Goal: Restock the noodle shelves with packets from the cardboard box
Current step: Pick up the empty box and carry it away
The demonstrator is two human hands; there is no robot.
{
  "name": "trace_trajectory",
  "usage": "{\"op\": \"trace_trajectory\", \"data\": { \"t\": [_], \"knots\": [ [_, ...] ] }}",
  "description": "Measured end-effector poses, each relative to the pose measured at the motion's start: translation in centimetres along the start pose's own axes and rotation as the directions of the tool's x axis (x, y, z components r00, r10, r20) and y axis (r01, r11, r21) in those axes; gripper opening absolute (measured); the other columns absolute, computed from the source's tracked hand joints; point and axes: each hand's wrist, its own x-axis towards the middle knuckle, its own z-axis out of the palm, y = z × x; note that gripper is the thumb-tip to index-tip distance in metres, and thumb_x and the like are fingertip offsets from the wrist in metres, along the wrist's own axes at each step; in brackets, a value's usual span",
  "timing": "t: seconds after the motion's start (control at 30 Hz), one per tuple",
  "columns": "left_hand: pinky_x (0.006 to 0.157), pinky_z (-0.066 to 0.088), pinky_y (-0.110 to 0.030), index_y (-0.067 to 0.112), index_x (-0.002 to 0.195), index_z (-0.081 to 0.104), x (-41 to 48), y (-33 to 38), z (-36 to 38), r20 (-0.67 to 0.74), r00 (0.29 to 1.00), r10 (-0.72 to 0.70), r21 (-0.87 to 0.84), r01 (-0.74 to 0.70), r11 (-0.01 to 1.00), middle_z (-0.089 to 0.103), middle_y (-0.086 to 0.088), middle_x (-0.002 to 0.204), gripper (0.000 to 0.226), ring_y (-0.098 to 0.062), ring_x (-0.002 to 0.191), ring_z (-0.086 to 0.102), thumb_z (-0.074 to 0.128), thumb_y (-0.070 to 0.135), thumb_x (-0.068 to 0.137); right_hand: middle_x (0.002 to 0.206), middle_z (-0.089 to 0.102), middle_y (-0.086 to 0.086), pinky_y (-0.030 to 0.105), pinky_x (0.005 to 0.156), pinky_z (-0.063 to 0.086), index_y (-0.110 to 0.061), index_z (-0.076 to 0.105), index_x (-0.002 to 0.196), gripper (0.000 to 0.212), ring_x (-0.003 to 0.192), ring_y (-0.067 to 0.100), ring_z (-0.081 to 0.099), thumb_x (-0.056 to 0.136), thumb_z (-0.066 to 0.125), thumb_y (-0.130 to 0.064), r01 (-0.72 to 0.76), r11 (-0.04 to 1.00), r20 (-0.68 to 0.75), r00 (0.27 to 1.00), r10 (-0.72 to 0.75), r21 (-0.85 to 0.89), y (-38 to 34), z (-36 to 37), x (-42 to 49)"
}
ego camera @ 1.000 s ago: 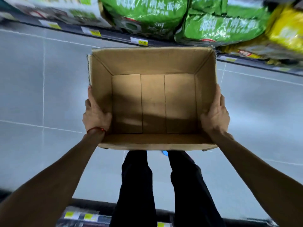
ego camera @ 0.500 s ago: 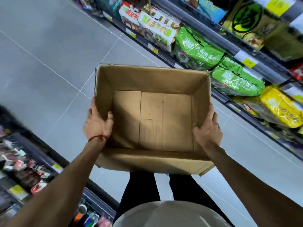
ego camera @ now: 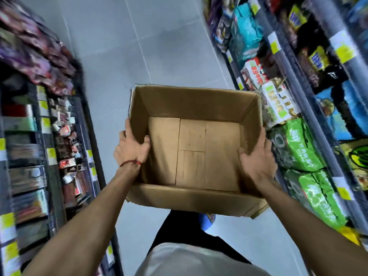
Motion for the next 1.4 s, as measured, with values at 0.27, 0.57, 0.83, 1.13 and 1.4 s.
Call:
{"op": "trace_trajectory", "data": {
  "t": [0.27,0.57,0.83,1.13,1.4],
  "knots": [
    [0.096,0.042,-0.050,0.035,0.156,0.008,8.7,0.2,-6.7,-0.082,0.960,-0.268,-0.170,0.251,0.953,0.047,-0.018,0.139,0.084,-0.046,0.114,0.056,0.055,0.049,0.088,0.157,0.029,0.012,0.051,0.100,0.040,-0.023,0.001,0.159,0.091,0.129,0.042,0.044,0.091,0.059,-0.041,0.284,0.954,0.012,0.959,-0.284,-0.097,-17.2,-4.8,9.9],
    [0.093,0.044,-0.050,0.034,0.156,0.010,17.8,2.6,-14.2,-0.186,0.843,-0.506,-0.308,0.439,0.844,0.041,-0.017,0.148,0.080,-0.046,0.114,0.056,0.055,0.048,0.091,0.159,0.028,0.011,0.046,0.100,0.042,-0.022,0.002,0.159,0.091,0.129,0.038,0.047,0.092,0.057,-0.046,0.510,0.855,0.101,0.859,-0.502,-0.090,-33.4,-6.6,20.5],
    [0.091,0.043,-0.049,0.034,0.156,0.009,24.7,6.2,-17.6,-0.188,0.666,-0.722,-0.444,0.599,0.667,0.039,-0.015,0.150,0.082,-0.046,0.117,0.055,0.055,0.048,0.090,0.155,0.032,0.009,0.047,0.102,0.041,-0.024,0.007,0.159,0.088,0.127,0.040,0.048,0.089,0.056,-0.046,0.727,0.683,0.220,0.680,-0.699,-0.075,-48.7,-7.9,30.2],
    [0.094,0.044,-0.050,0.033,0.157,0.002,31.6,3.3,-17.0,-0.059,0.423,-0.904,-0.558,0.737,0.381,0.033,-0.016,0.154,0.086,-0.045,0.122,0.052,0.055,0.046,0.090,0.159,0.029,0.008,0.051,0.111,0.035,-0.028,0.002,0.159,0.092,0.138,0.038,0.040,0.090,0.060,-0.048,0.870,0.485,0.419,0.474,-0.774,-0.089,-65.4,-2.0,34.2],
    [0.097,0.042,-0.053,0.038,0.155,-0.007,40.4,-2.3,-14.3,0.110,0.302,-0.947,-0.569,0.800,0.189,0.034,-0.012,0.152,0.092,-0.048,0.116,0.055,0.056,0.049,0.089,0.161,0.024,0.006,0.051,0.108,0.037,-0.029,0.000,0.159,0.090,0.136,0.042,0.041,0.092,0.056,-0.051,0.931,0.324,0.550,0.362,-0.752,-0.169,-79.0,8.5,35.4]
  ]
}}
